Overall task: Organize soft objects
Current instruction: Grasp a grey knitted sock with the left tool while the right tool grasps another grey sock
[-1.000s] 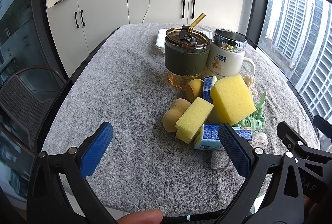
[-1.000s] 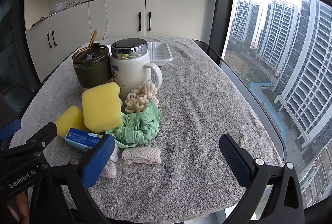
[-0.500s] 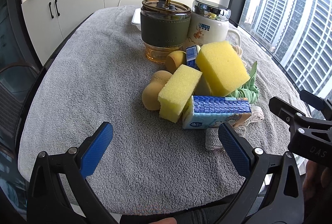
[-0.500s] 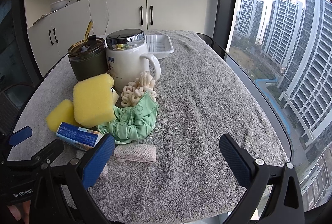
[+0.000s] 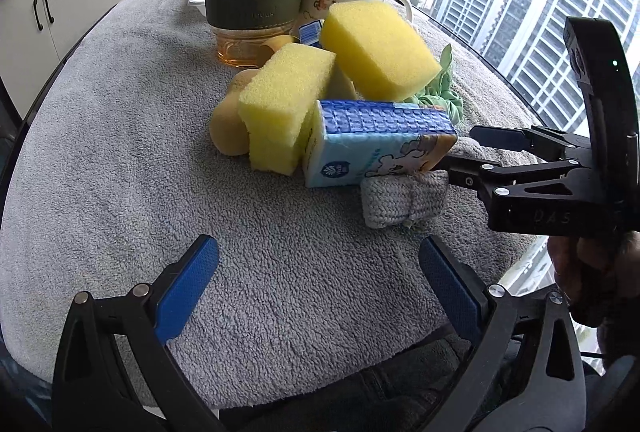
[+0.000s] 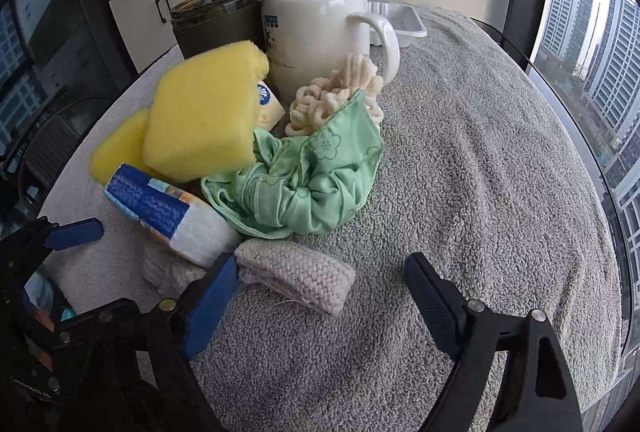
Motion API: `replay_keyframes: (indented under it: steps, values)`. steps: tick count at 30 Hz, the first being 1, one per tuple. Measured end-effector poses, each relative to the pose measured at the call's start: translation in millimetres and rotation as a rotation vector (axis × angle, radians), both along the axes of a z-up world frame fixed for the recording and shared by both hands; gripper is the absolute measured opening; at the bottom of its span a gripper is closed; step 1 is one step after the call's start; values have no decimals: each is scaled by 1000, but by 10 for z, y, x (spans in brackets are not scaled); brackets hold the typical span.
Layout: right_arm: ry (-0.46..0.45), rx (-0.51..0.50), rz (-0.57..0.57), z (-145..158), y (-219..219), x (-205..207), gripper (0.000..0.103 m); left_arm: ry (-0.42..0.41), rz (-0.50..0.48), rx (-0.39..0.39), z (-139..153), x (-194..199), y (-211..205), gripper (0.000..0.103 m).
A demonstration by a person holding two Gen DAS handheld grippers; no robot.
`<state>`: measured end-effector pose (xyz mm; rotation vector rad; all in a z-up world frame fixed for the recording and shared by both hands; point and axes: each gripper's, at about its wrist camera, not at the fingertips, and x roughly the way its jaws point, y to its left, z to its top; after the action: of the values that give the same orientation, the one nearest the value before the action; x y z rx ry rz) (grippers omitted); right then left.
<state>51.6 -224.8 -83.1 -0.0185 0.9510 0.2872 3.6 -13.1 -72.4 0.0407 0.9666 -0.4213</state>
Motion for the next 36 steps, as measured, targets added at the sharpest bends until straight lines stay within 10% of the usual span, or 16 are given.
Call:
replay_keyframes:
  steps: [8, 24, 36]
  values:
    - [-47, 15, 97, -12, 110, -7, 56, -17, -56, 25, 25, -30, -245, 97]
    - [-75, -6, 193, -20, -68, -140, 37, -27, -91, 31, 71, 24, -662, 59]
    - [-88, 32, 173, -29, -157, -159, 37, -54, -118, 83, 44, 166, -1125, 59]
